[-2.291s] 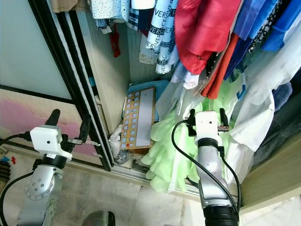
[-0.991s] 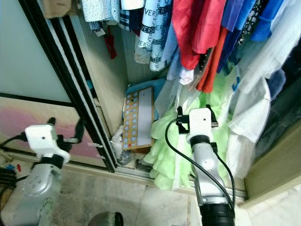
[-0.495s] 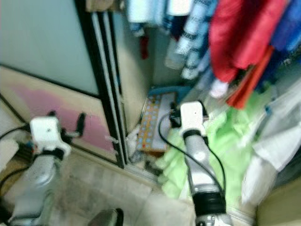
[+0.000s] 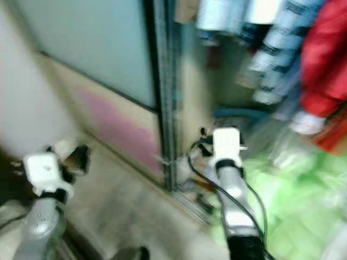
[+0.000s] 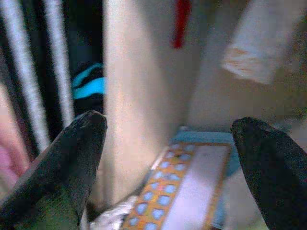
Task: Clean up the room
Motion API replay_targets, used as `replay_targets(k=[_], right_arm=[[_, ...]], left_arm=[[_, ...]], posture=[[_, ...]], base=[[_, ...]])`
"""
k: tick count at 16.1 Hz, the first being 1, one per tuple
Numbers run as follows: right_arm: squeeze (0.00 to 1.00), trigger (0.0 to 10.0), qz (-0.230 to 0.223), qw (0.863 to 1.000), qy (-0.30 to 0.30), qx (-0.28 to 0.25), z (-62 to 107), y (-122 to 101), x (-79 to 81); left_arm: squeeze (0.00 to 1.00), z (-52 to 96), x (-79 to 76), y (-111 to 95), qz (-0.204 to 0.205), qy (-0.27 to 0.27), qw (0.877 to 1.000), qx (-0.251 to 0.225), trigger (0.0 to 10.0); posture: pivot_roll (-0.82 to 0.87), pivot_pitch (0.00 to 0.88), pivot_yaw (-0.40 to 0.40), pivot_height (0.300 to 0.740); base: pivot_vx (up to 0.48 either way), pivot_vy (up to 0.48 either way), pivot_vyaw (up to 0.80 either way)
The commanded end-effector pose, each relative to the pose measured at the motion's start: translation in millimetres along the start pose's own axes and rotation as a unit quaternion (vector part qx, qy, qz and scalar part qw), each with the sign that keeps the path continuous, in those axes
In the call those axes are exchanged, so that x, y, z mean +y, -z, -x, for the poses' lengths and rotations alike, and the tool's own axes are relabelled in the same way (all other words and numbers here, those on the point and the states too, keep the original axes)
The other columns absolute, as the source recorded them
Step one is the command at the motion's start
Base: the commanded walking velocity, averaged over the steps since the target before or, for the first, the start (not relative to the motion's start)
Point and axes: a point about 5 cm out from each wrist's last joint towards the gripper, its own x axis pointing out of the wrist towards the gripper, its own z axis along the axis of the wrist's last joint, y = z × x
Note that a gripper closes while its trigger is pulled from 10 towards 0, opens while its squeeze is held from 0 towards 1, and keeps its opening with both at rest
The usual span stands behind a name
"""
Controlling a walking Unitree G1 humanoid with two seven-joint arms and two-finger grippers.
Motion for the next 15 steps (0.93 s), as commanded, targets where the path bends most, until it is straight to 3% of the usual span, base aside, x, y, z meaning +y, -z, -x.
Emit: replay_targets(k=[1, 6, 8, 15], right_arm=[[0.00, 10.0, -0.012, 1.000, 0.000, -0.008, -1.3, -6, -0.1], [0.00, 10.0, -0.007, 1.000, -0.009, -0.018, -7.5, -13, 5.8], [0.00, 10.0, -0.004, 1.000, -0.011, -0.022, -9.2, -16, 7.9], [0.00, 10.0, -0.005, 0.999, -0.021, -0.027, -13.1, -19, 12.1]], left_arm=[[0.00, -3.7, 1.9, -4, -0.017, 0.001, 1.000, -0.006, 10.0], [0.00, -13.6, -1.4, -12, -0.015, 0.011, 1.000, -0.021, 10.0], [0.00, -14.4, -1.8, -13, -0.017, 0.011, 1.000, -0.021, 10.0], [0.00, -19.5, -2.5, -14, -0.014, 0.009, 1.000, -0.024, 10.0]], posture=[[0.05, 0.040, 0.030, 0.740], [0.05, 0.053, 0.020, 0.740], [0.05, 0.054, 0.019, 0.740], [0.05, 0.051, 0.015, 0.740]], base=[[0.000, 0.000, 0.00], [0.000, 0.000, 0.00], [0.000, -0.398, 0.00], [0.000, -0.069, 0.00]])
